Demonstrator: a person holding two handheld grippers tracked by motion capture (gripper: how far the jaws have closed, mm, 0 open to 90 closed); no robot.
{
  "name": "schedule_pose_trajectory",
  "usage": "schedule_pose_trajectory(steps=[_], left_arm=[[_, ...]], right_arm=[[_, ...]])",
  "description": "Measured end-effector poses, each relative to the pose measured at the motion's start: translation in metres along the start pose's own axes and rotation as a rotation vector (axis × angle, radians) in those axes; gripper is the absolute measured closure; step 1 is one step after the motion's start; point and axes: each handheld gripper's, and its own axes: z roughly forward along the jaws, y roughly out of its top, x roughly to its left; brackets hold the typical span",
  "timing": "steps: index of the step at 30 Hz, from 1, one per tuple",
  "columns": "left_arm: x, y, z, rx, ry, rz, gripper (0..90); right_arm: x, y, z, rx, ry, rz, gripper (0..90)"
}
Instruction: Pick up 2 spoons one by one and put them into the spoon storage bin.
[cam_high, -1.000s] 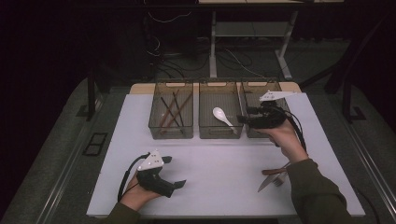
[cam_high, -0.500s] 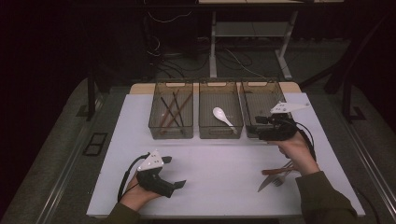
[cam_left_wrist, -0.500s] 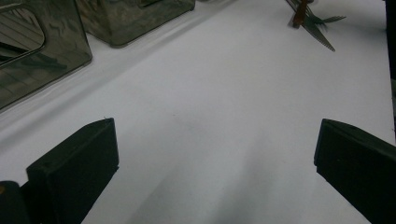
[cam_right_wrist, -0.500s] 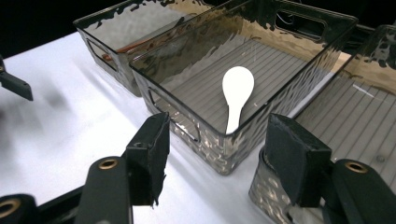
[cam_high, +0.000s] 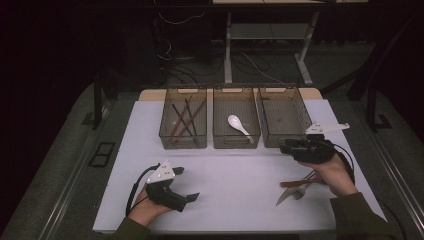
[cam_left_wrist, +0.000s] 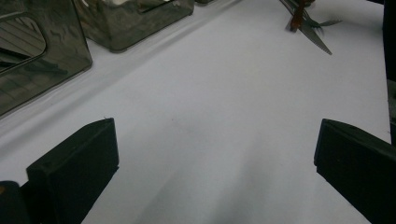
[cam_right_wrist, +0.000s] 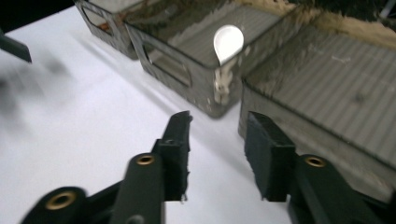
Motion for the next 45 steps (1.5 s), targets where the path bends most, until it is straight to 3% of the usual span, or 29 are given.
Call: schedule_pose_trajectory(steps=[6,12,24,34,45], left_arm=[[-0.001,0.000,0.001,0.001,0.002,-0.003,0.0],[0.000,0.000,0.000,0.000,0.005,-0.005,0.0],[0.000,0.001,0.000,0.001,0.005,0.004,0.0],[-0.001,0.001,0.001,0.005,0.004,0.003,0.0],[-0.002,0.001,0.003,0.004,0.003,0.003,0.0]], right_arm=[[-0.008,-0.017,-0.014,0.033,-0.025,0.021,75.0],[-0.015,-0.032,-0.026,0.057,-0.014,0.032,88.9],[-0.009,-0.070,-0.039,0.153,0.004,0.039,89.2],[-0.006,-0.088,-0.028,0.250,0.013,0.017,89.2],[-0.012,-0.084,-0.019,0.228,-0.019,0.006,89.2]])
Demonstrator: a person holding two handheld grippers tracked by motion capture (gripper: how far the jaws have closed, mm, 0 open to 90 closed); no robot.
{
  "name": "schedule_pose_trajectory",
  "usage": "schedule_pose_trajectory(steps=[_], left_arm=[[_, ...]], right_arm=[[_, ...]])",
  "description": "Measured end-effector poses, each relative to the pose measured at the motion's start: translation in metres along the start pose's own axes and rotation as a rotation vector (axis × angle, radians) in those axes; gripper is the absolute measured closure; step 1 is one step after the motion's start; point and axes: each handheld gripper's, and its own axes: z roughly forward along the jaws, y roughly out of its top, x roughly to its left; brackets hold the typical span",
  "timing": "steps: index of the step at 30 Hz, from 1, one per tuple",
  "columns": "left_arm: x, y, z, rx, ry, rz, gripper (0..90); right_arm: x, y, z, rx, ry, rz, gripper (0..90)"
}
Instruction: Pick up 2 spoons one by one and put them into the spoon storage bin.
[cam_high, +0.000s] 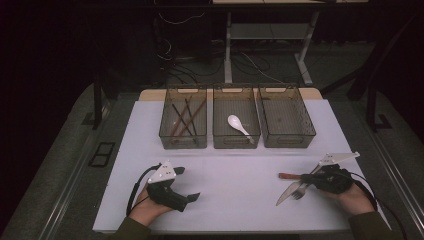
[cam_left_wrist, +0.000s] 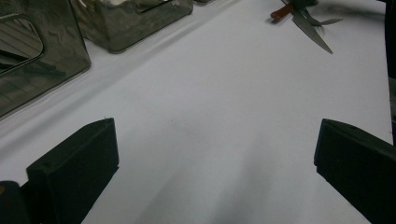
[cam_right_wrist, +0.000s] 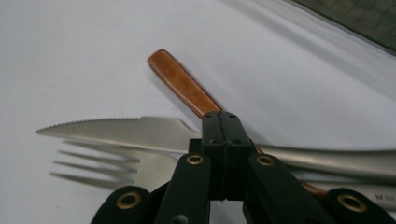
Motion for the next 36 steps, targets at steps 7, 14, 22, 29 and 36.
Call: schedule_pose_trajectory(steps=[7,14,22,29,36], left_arm=[[0.000,0.000,-0.001,0.001,0.000,0.001,0.0],[0.000,0.000,-0.001,0.005,-0.001,0.005,0.0],[0.001,0.000,-0.001,0.008,-0.002,0.005,0.0],[0.000,0.000,0.000,0.004,-0.003,0.000,0.0],[0.000,0.000,-0.001,0.008,-0.003,0.001,0.0]], right_arm=[[-0.002,0.004,-0.004,-0.029,-0.007,0.007,89.1],[-0.015,-0.007,-0.028,-0.064,-0.048,0.047,72.3],[-0.027,-0.025,-0.046,-0.060,-0.101,0.104,54.0],[-0.035,-0.036,-0.048,-0.036,-0.126,0.111,45.9],[-0.035,-0.041,-0.040,0.021,-0.098,0.103,44.3]])
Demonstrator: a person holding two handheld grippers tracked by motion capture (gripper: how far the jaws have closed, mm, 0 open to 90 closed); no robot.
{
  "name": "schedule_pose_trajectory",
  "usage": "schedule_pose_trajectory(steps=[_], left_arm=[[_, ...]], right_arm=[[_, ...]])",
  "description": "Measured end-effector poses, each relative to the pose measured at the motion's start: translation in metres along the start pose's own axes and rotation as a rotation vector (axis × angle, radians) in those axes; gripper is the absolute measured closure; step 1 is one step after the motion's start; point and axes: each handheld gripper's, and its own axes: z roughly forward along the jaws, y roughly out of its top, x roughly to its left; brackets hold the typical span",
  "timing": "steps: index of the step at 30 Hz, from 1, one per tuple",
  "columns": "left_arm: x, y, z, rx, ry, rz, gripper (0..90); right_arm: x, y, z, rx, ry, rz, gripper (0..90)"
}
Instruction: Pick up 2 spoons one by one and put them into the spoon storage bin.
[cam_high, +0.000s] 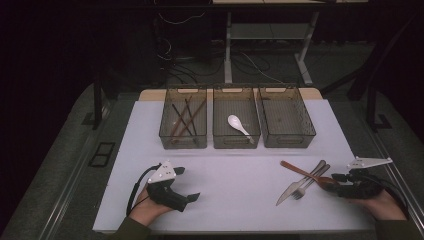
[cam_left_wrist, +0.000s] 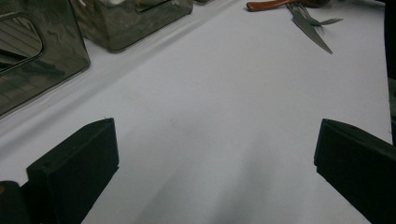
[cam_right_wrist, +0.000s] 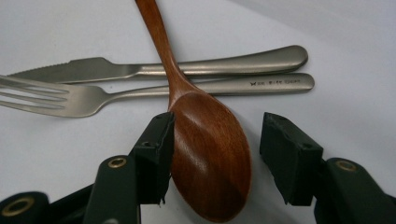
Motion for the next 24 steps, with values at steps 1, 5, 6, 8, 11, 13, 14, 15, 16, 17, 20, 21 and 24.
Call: schedule_pose_trajectory(steps=[1,5,6,8,11,13,14,15,16,17,20,21,24], left_arm=[[0.0000,0.0000,0.0000,0.000,0.000,0.000,0.0],[0.0000,0.0000,0.0000,0.000,0.000,0.000,0.0],[-0.0002,-0.0001,0.0004,-0.003,0.000,-0.002,0.0],[-0.0003,0.0000,0.0005,-0.003,-0.001,-0.002,0.0],[-0.0001,0.0000,0.0009,0.000,-0.003,0.003,0.0],[0.0000,-0.0002,0.0009,0.000,-0.004,0.004,0.0],[-0.0001,-0.0002,0.0009,-0.002,-0.003,0.001,0.0],[-0.0001,-0.0001,0.0008,-0.001,-0.002,0.001,0.0],[0.0000,-0.0001,0.0008,-0.001,-0.002,0.002,0.0],[-0.0001,-0.0003,0.0009,-0.002,-0.002,0.001,0.0],[-0.0001,-0.0002,0.0008,-0.002,-0.002,0.001,0.0],[-0.0002,-0.0003,0.0008,-0.004,-0.002,-0.001,0.0],[0.0000,-0.0003,0.0008,-0.002,-0.001,0.001,0.0]], right_arm=[[0.0005,-0.0003,0.0010,0.002,0.006,-0.007,44.7],[0.0029,-0.0001,0.0005,0.019,0.022,-0.036,48.9],[0.0033,-0.0004,0.0009,0.014,0.021,-0.044,49.6],[0.0040,-0.0006,0.0000,0.023,0.035,-0.062,53.9],[0.0055,-0.0007,-0.0001,0.029,0.046,-0.075,58.8],[0.0059,-0.0005,0.0001,0.030,0.060,-0.088,62.1],[0.0059,-0.0005,0.0001,0.032,0.066,-0.090,64.7],[0.0062,-0.0004,0.0000,0.034,0.078,-0.089,67.1],[0.0067,-0.0002,-0.0002,0.038,0.085,-0.085,68.7],[0.0067,-0.0001,-0.0002,0.042,0.094,-0.090,71.1],[0.0077,0.0004,0.0001,0.046,0.110,-0.099,76.7],[0.0081,0.0005,0.0002,0.047,0.116,-0.099,78.6],[0.0080,0.0009,0.0000,0.049,0.121,-0.100,78.9]])
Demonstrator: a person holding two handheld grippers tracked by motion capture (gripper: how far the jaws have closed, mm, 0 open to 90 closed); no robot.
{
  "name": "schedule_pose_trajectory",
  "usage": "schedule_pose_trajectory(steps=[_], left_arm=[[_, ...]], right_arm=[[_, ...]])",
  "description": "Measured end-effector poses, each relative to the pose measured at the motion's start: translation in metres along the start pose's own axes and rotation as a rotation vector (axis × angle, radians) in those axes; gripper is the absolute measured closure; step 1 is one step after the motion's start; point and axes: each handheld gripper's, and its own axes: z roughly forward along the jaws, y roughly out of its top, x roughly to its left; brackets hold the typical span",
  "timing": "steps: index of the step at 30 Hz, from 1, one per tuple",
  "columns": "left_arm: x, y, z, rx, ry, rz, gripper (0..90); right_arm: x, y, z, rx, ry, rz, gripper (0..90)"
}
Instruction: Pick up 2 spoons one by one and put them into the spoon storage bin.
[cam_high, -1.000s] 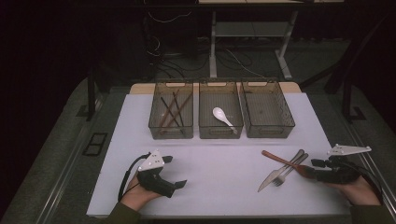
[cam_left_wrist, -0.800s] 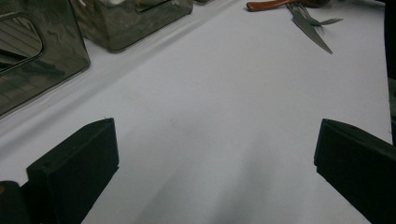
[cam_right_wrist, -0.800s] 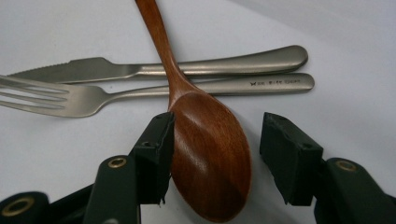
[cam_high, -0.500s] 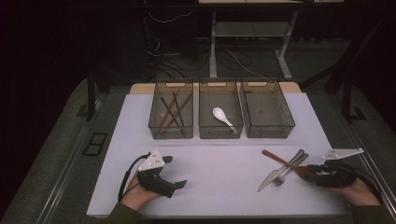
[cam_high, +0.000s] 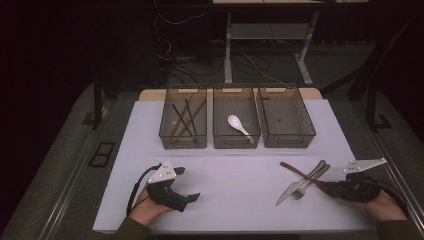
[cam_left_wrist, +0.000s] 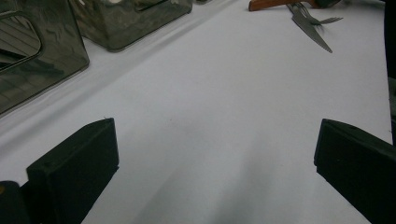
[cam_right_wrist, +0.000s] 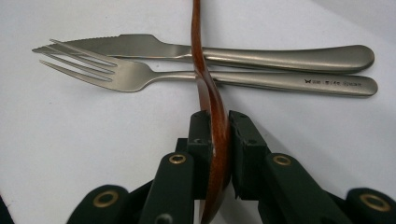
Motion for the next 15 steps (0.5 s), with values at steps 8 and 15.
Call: schedule_pose_trajectory(steps=[8,15], left_arm=[[0.000,0.000,0.000,0.004,-0.001,0.003,0.0],[0.000,0.000,0.000,0.006,-0.003,0.000,0.0]], right_arm=[[-0.002,0.001,-0.005,-0.026,-0.014,0.008,79.6],[-0.003,0.004,-0.011,-0.087,-0.002,0.025,79.8]])
